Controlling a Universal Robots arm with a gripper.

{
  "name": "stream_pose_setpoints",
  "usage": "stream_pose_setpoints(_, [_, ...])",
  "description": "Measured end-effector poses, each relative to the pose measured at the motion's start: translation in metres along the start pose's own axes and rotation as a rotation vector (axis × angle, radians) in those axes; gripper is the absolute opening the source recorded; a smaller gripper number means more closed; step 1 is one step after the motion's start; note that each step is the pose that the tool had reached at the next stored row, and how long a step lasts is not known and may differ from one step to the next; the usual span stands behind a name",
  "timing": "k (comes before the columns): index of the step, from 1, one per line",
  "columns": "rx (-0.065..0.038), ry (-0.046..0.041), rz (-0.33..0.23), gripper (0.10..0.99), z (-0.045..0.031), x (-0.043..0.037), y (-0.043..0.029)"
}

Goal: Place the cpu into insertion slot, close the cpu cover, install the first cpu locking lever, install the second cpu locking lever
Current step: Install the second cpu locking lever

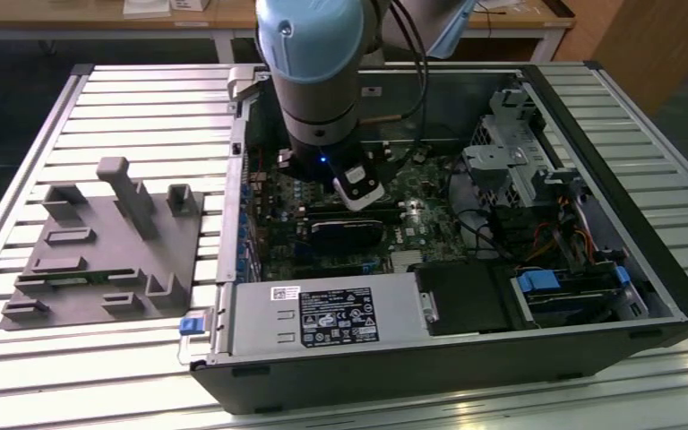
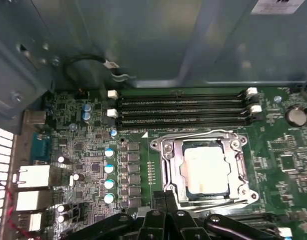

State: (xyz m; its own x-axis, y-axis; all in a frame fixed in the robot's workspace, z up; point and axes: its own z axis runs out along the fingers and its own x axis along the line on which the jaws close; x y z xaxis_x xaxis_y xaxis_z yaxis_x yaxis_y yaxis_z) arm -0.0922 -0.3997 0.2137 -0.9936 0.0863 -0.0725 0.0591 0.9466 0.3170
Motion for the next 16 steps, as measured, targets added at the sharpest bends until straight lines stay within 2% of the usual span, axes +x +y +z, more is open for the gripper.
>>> stream_pose_setpoints(1, [0.008, -0.0007, -0.001, 0.106, -0.0012, -0.0001, 0.0005])
stream_pose_setpoints(2, [0.02, -0.0015, -0.001, 0.106, -0.0021, -0.0002, 0.0008])
stream_pose_setpoints(6, [0.091, -0.0089, 0.002, 0.106, -0.0028, -0.0022, 0.0012])
stream_pose_setpoints(7, [0.102, -0.0104, 0.003, 0.106, -0.0027, -0.0034, 0.0013])
stream_pose_setpoints(10, [0.118, -0.0126, 0.007, 0.106, -0.0021, -0.0093, 0.0017])
stream_pose_setpoints(13, [0.122, -0.0134, 0.008, 0.106, -0.001, -0.018, 0.0031])
stream_pose_setpoints(16, [0.124, -0.0135, 0.008, 0.106, 0.0008, -0.0238, 0.0073])
